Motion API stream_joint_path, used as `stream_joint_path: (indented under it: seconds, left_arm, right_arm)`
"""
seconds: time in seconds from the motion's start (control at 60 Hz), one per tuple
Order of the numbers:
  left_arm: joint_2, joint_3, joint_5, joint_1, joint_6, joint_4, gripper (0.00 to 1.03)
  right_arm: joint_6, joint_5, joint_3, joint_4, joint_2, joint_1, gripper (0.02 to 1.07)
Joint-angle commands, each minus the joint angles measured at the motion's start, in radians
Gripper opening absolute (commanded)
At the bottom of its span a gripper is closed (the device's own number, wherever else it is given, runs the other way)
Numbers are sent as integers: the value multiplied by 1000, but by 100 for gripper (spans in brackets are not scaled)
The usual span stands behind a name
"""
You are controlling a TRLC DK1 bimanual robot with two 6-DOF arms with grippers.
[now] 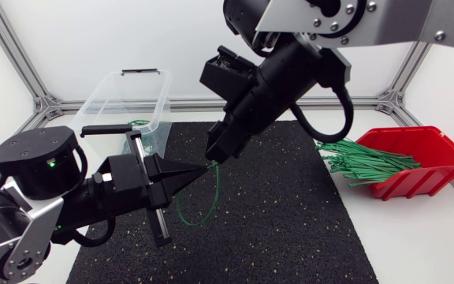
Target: Take a green cable tie from the red box, thread the tail through the head to close it, then place it in the transparent bin on the left.
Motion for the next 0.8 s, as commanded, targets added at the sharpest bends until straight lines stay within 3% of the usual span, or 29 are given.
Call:
stream_joint_path:
  seconds: [0.0,0.467,0.533,0.783]
  left_arm:
    - [11,26,-2,7,22,6,4]
    - [-44,14,-51,-51,15,-24,4]
    - [-44,14,-51,-47,16,-24,4]
    - [-20,12,-51,-38,22,-15,4]
  right_arm:
    - [-12,2,-26,7,-23,-7,8]
    - [-30,5,-31,56,-51,20,8]
    - [-20,5,-26,53,-46,19,24]
    - [-9,10,-32,39,-56,11,44]
